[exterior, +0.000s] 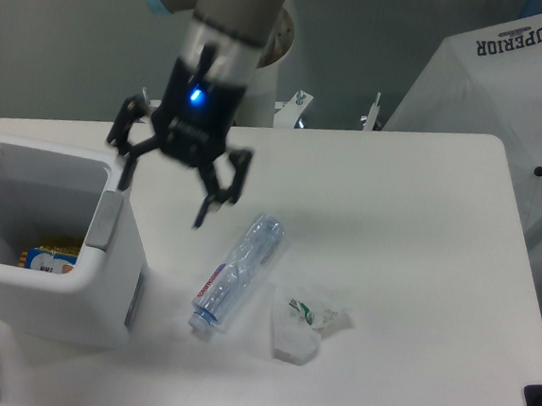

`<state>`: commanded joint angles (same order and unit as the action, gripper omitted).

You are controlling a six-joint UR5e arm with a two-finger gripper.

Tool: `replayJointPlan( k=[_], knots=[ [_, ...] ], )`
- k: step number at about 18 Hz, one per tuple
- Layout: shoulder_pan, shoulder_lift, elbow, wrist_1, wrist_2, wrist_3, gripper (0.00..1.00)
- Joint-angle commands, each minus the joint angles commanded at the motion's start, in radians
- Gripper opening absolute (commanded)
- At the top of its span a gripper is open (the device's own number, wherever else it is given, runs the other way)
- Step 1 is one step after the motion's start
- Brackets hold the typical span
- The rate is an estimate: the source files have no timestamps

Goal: Open the trash can

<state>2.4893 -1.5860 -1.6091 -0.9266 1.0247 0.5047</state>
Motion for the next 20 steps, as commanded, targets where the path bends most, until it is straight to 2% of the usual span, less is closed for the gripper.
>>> replayJointPlan(
  k=[4, 12, 16, 20],
  knots=[
    [0.045, -0.067, 0.011, 0.011, 0.003, 0.044, 1.0],
    [0.089, -0.259, 0.149, 0.012, 0.233, 0.172, 1.0],
    [0.092, -0.301, 0.149, -0.001, 0.359, 0.326, 1.0],
    [0.132, -0.373, 0.152, -0.012, 0.442, 0.486, 1.0]
  ],
)
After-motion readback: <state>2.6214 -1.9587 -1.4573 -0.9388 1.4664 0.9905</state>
